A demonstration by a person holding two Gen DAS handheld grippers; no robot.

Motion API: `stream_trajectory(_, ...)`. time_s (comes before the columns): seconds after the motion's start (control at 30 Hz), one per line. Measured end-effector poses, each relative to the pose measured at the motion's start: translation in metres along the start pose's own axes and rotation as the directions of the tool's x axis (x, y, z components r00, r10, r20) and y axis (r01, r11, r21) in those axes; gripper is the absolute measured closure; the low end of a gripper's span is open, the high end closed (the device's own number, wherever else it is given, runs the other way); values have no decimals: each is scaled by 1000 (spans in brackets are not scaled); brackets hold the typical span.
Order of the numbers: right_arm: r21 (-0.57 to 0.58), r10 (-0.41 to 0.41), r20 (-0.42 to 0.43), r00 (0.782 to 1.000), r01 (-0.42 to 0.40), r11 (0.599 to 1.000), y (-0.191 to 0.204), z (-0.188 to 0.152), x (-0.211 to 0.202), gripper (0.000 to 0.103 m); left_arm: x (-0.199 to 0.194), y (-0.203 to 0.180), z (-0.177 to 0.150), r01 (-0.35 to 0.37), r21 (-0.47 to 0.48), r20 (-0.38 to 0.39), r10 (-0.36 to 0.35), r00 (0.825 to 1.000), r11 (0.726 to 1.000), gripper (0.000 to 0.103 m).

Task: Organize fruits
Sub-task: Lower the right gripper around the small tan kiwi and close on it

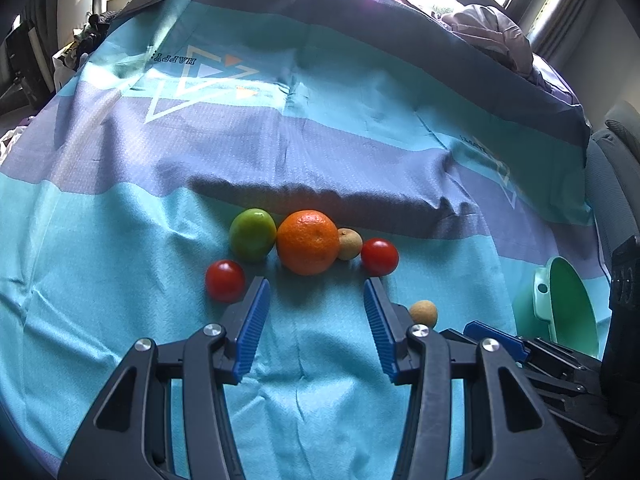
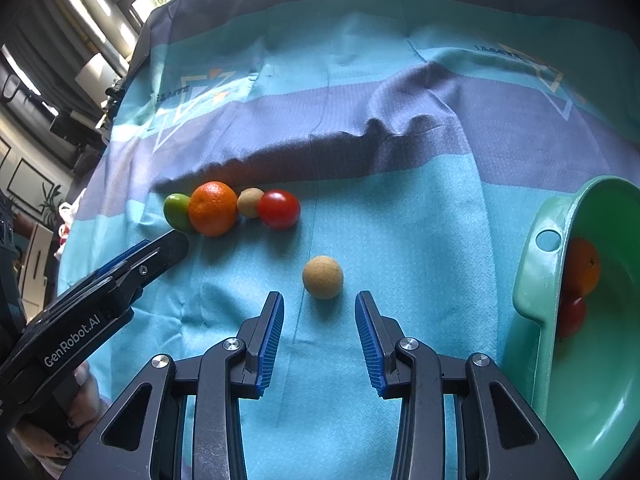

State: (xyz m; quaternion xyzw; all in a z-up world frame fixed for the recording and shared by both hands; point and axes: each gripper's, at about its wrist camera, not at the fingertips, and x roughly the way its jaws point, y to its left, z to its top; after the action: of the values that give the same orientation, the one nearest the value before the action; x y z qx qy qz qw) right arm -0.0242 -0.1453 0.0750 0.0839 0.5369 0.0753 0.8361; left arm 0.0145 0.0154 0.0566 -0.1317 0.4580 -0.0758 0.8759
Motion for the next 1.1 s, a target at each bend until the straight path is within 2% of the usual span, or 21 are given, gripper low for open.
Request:
stream_trajectory(0.6, 5, 4, -8, 1000, -4, 1000, -1, 0, 3, 63, 0, 5, 1, -1, -10, -2, 1, 1000, 1000, 56)
stream_trajectory(0.93, 86, 74, 54, 996, -78, 993, -18, 7, -13, 63, 0, 18, 6, -8, -62, 3, 8, 1000, 998, 59)
stream_trajectory(1.1, 80, 91, 50, 995, -95, 992, -13, 9, -6, 63, 5, 14, 15, 53, -66, -13, -54, 998, 996, 62)
